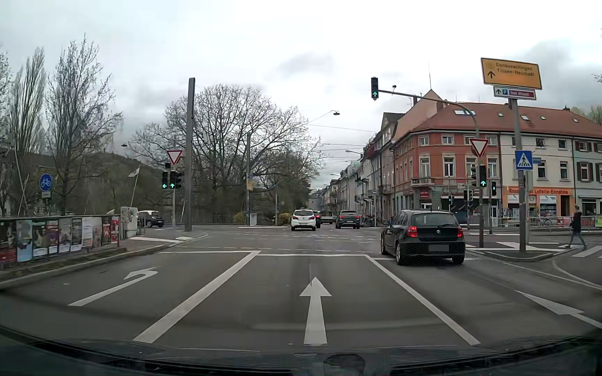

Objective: Follow the waypoints while adhering to traffic rules and regulations

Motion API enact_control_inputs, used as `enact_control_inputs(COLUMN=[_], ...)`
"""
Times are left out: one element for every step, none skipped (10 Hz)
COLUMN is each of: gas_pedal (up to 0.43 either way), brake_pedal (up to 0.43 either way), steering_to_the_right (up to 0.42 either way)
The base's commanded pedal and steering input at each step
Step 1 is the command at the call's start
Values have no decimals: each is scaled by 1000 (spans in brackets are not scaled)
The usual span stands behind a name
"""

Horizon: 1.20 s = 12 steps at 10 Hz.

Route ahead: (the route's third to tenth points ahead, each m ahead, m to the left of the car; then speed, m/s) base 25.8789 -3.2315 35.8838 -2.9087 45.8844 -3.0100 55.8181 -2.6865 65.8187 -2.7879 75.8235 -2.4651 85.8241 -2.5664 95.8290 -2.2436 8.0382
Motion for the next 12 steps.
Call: enact_control_inputs(gas_pedal=[98,98,98,98,98,98,98,98,98,98,98,98], brake_pedal=[0,0,0,0,0,0,0,0,0,0,0,0], steering_to_the_right=[-3,-3,-3,-3,-3,-3,-3,-3,-3,-2,-2,-2])
